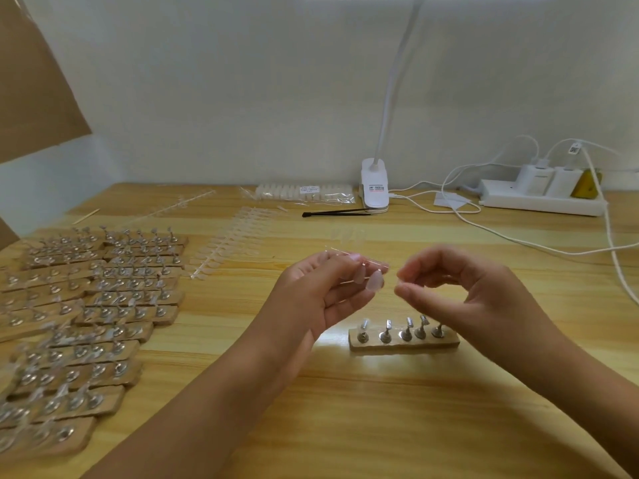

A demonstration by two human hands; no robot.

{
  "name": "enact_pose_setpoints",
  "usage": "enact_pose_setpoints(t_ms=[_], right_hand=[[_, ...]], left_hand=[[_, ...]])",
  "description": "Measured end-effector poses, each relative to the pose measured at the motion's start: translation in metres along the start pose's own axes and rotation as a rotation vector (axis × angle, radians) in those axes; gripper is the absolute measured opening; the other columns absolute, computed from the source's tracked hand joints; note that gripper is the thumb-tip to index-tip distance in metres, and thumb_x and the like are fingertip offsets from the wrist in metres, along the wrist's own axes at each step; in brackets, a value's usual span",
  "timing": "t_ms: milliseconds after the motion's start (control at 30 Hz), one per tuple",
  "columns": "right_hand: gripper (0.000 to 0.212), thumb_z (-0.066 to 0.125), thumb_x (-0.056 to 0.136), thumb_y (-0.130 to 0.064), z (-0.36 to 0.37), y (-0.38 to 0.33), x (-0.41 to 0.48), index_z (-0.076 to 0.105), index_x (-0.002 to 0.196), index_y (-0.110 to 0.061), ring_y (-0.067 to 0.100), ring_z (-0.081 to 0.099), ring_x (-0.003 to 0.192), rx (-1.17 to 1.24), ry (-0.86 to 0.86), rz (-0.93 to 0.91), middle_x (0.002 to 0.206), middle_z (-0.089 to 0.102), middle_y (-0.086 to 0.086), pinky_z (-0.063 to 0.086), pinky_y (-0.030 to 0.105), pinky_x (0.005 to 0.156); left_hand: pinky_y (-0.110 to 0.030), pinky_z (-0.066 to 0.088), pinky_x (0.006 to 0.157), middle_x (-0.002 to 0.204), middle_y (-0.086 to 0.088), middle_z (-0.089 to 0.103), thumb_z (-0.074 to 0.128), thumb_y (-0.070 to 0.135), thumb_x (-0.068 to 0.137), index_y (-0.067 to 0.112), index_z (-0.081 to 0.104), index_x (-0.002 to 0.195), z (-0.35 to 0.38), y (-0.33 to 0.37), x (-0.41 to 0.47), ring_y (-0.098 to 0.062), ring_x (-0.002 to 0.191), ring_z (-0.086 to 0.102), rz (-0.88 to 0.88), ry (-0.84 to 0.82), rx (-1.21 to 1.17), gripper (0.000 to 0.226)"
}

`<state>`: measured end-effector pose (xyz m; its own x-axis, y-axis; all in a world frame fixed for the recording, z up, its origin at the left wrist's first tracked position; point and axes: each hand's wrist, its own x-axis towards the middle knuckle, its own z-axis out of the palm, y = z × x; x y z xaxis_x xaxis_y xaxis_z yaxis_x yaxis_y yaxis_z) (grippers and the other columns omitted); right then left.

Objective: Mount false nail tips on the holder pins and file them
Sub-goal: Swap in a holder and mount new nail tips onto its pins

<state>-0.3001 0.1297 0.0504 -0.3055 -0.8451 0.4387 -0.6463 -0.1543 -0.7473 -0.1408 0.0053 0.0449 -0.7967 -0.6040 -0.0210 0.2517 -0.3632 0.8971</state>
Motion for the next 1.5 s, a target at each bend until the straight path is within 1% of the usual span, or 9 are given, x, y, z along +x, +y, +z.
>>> enact_pose_setpoints(t_ms=[100, 200, 467, 667, 933, 1100, 1233, 1333, 1500], right_hand=[[0.022, 0.066, 0.080, -0.042, 0.003, 0.002, -0.004, 0.068, 0.090, -0.023, 0.004, 0.062, 0.080, -0.439, -0.123, -0.194, 0.083, 0.063, -0.017, 0.048, 0.025, 0.076], [0.016, 0.072, 0.081, -0.030, 0.009, 0.002, -0.008, 0.071, 0.093, -0.019, 0.011, 0.063, 0.078, -0.577, -0.186, -0.231, 0.085, 0.066, -0.010, 0.044, 0.030, 0.079], [0.020, 0.067, 0.081, -0.036, 0.007, -0.004, -0.009, 0.071, 0.091, -0.020, 0.009, 0.063, 0.077, -0.575, -0.227, -0.238, 0.083, 0.065, -0.012, 0.041, 0.023, 0.080], [0.022, 0.065, 0.081, -0.042, 0.009, 0.002, -0.007, 0.070, 0.091, -0.024, 0.009, 0.062, 0.083, -0.589, -0.239, -0.213, 0.086, 0.065, -0.014, 0.044, 0.035, 0.087], [0.019, 0.051, 0.076, -0.062, 0.012, 0.009, -0.006, 0.052, 0.086, -0.047, -0.001, 0.054, 0.092, -0.418, -0.272, -0.050, 0.088, 0.059, -0.024, 0.042, 0.032, 0.092], [0.034, 0.061, 0.071, -0.060, 0.006, 0.007, -0.008, 0.064, 0.096, -0.038, -0.001, 0.052, 0.113, -0.179, -0.103, 0.003, 0.106, 0.060, -0.025, 0.038, 0.021, 0.099], [0.033, 0.064, 0.073, -0.051, 0.001, -0.005, -0.003, 0.069, 0.099, -0.031, 0.006, 0.059, 0.114, 0.097, 0.116, 0.030, 0.109, 0.066, -0.014, 0.042, 0.032, 0.103], [0.030, 0.063, 0.073, -0.048, 0.004, -0.012, -0.003, 0.069, 0.094, -0.028, 0.009, 0.058, 0.112, 0.068, 0.162, 0.002, 0.106, 0.064, -0.010, 0.044, 0.034, 0.101], [0.021, 0.065, 0.080, -0.042, 0.002, -0.009, -0.006, 0.065, 0.085, -0.022, 0.014, 0.056, 0.105, -0.145, 0.211, -0.140, 0.102, 0.057, -0.007, 0.046, 0.036, 0.096]], left_hand=[[-0.020, 0.056, 0.072, 0.097, -0.010, 0.074, 0.063, 0.017, 0.091, 0.006, 0.064, 0.091, -0.003, -0.002, 0.002, -0.015, 0.087, 0.072, 0.008, 0.072, -0.060, 0.011], [-0.019, 0.056, 0.070, 0.091, -0.007, 0.072, 0.063, 0.018, 0.092, 0.008, 0.064, 0.091, -0.003, -0.003, 0.002, -0.013, 0.084, 0.071, -0.006, 0.090, -0.091, 0.010], [-0.018, 0.056, 0.067, 0.087, -0.003, 0.070, 0.062, 0.018, 0.093, 0.011, 0.065, 0.090, -0.004, -0.002, 0.003, -0.010, 0.079, 0.069, -0.014, 0.126, -0.108, 0.008], [-0.018, 0.056, 0.067, 0.085, -0.002, 0.070, 0.062, 0.019, 0.092, 0.012, 0.064, 0.089, -0.004, -0.001, 0.004, -0.009, 0.078, 0.069, -0.010, 0.135, -0.090, 0.008], [-0.019, 0.056, 0.069, 0.087, -0.003, 0.071, 0.064, 0.019, 0.092, 0.012, 0.066, 0.090, -0.005, -0.003, 0.005, -0.010, 0.081, 0.070, 0.012, 0.142, -0.051, 0.007], [-0.015, 0.053, 0.070, 0.085, 0.003, 0.074, 0.059, 0.022, 0.095, 0.018, 0.069, 0.088, -0.003, -0.004, 0.005, -0.002, 0.081, 0.066, 0.103, 0.150, 0.284, 0.013], [-0.012, 0.048, 0.070, 0.085, 0.010, 0.073, 0.058, 0.023, 0.097, 0.026, 0.074, 0.087, 0.003, -0.008, -0.001, 0.003, 0.079, 0.062, 0.257, 0.080, 0.612, 0.020], [-0.012, 0.050, 0.074, 0.089, 0.013, 0.073, 0.062, 0.029, 0.094, 0.029, 0.076, 0.087, 0.010, -0.011, -0.007, -0.003, 0.087, 0.066, 0.319, 0.025, 0.722, 0.015], [-0.016, 0.054, 0.071, 0.082, 0.009, 0.074, 0.066, 0.025, 0.094, 0.028, 0.079, 0.086, 0.013, -0.011, -0.012, -0.012, 0.084, 0.068, 0.313, 0.015, 0.692, 0.016]])
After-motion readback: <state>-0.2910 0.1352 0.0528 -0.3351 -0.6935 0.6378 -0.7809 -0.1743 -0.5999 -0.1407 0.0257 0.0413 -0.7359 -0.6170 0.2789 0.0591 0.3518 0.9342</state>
